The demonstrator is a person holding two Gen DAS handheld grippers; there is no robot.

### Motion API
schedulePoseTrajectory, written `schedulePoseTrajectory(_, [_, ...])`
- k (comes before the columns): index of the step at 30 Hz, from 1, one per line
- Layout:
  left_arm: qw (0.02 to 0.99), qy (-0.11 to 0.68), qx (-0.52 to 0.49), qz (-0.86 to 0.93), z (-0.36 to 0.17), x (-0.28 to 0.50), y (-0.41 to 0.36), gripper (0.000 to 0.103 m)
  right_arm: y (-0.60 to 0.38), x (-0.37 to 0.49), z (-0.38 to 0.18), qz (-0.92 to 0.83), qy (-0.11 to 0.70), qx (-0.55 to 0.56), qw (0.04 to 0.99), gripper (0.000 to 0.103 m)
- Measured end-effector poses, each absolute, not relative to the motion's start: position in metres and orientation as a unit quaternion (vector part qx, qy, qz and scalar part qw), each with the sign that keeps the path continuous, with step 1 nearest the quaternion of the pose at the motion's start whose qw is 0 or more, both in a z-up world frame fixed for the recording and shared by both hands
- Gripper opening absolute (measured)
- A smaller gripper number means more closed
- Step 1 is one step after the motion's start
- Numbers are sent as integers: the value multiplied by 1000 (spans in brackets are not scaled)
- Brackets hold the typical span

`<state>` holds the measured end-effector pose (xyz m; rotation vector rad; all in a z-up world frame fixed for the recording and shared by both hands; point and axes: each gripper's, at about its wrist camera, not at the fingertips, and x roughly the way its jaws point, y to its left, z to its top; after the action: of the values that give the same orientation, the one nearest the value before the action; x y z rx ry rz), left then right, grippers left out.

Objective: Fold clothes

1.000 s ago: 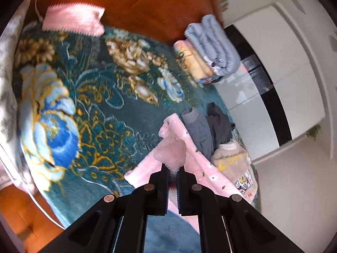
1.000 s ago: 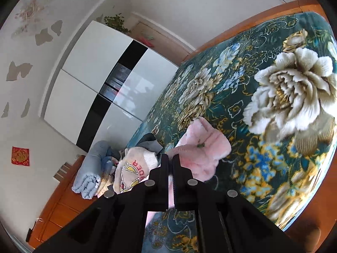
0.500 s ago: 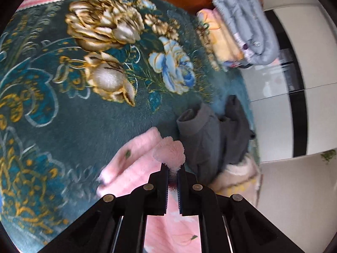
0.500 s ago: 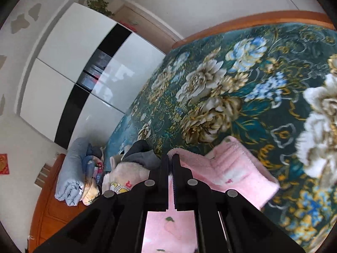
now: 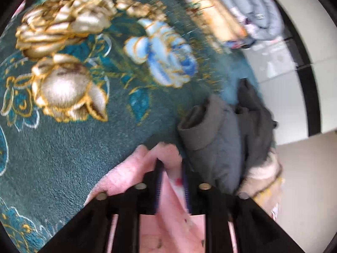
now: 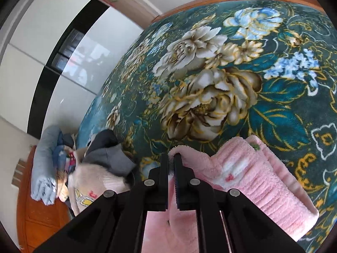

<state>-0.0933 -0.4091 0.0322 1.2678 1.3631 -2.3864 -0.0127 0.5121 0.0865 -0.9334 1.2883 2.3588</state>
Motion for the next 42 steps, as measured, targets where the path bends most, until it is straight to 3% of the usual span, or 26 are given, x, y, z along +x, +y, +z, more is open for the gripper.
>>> schedulePoseTrajectory(1, [48,451,400,-796,40,-82,-412,52,512,-11,87,823,443,-324,144,15])
schedulePoseTrajectory(3, [41,445,366,-816,53,-55,-416,62,513,-3,91,833,435,-317,133,50])
schedulePoseTrajectory(7, [45,428,354,-830,47,-15,-414,78,515,30,105,853,426,-286,96,56])
schedulePoseTrajectory(12, [56,409,387,-825,9,18,-403,78,520,94,90,850,432,-285,94,70])
schedulePoseTrajectory(19, [92,395,373,-834,-3,13,-384,78,521,149,37,806,461,-342,144,70])
schedulePoseTrajectory(26, [107,407,346,-838,-9,-9,-382,75,518,146,1,779,542,-295,115,70])
schedulePoseTrajectory(27, [113,416,345,-834,-10,-10,-384,67,519,141,1,782,545,-280,112,70])
schedulePoseTrajectory(28, [118,425,344,-829,-11,-12,-385,52,520,136,2,787,545,-267,110,70])
schedulePoseTrajectory(32, [140,461,340,-807,-15,-19,-391,25,524,107,3,788,539,-262,137,70])
schedulePoseTrajectory(34, [147,475,337,-800,-14,-23,-393,14,522,94,8,791,526,-271,152,65])
schedulePoseTrajectory(35, [142,472,332,-805,-4,-24,-392,12,520,87,12,793,519,-279,155,50])
schedulePoseTrajectory(36, [138,468,326,-809,5,-26,-391,11,519,80,17,794,514,-286,153,29])
schedulePoseTrajectory(37, [129,467,318,-815,17,-26,-391,11,520,75,22,795,510,-292,153,22])
schedulePoseTrajectory(42, [39,474,238,-847,108,4,-407,10,523,85,103,842,477,-229,102,18])
